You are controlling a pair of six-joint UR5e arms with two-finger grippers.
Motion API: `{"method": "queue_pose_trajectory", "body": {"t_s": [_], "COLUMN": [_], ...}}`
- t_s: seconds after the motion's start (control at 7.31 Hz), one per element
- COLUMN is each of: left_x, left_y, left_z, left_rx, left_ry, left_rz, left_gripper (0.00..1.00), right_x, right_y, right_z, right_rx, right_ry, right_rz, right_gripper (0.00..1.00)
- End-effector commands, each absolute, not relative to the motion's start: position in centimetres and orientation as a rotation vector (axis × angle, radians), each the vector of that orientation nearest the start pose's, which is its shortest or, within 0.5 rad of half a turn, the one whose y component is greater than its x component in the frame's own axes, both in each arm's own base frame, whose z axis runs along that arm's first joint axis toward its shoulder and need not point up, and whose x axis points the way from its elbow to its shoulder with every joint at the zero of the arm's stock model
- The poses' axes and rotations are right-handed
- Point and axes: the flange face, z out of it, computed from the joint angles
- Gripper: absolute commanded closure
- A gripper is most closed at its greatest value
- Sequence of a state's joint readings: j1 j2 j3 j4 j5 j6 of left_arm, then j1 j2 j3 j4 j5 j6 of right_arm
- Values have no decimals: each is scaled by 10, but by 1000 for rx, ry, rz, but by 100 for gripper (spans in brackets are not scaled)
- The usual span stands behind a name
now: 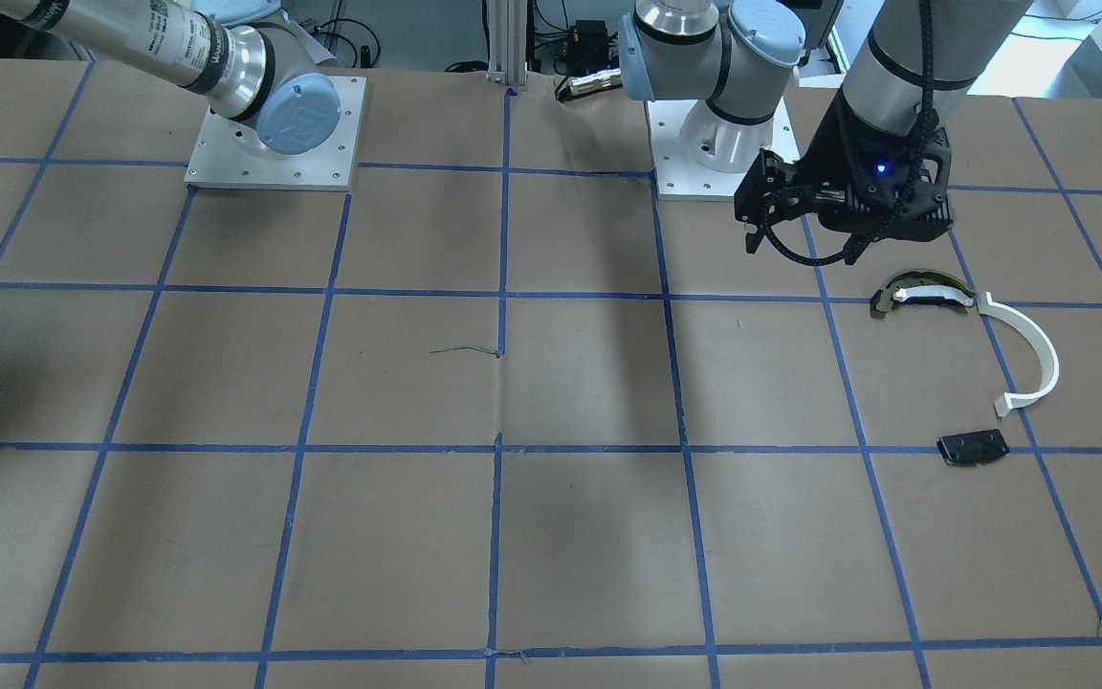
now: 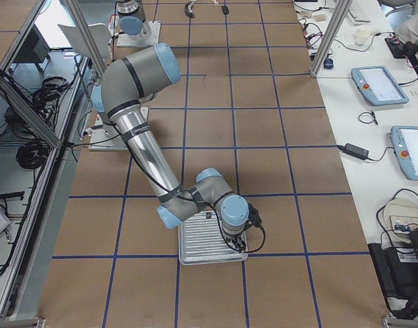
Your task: Place bearing gear from tray to pile
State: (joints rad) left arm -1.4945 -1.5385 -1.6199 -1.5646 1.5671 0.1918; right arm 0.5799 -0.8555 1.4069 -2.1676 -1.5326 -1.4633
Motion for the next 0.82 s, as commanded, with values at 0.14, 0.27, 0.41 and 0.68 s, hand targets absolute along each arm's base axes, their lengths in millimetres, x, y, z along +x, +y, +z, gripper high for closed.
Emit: {"method": "queue_pose_trajectory", "body": {"t_s": [0.14,0.27,0.41,0.68], "left_x": [-97,-97,-97,-97], "left_y": [-486,-486,-486,-488], "left_z": [481,481,482,483], "left_rx": [183,183,183,183], "left_ry": [3140,3138,3136,3136], "left_rz": [7,4,-2,-19], "left_gripper": [0,0,0,0], "right_x": [-524,-528,-527,-527], "right_y": [-505,-501,-501,-500], "right_z": [177,177,176,177], "right_rx": [-747,-737,-741,-741], "right_ry": [3069,3070,3067,3066], "right_rz": [-61,-60,-59,-53], "right_gripper": [12,19,30,69]}}
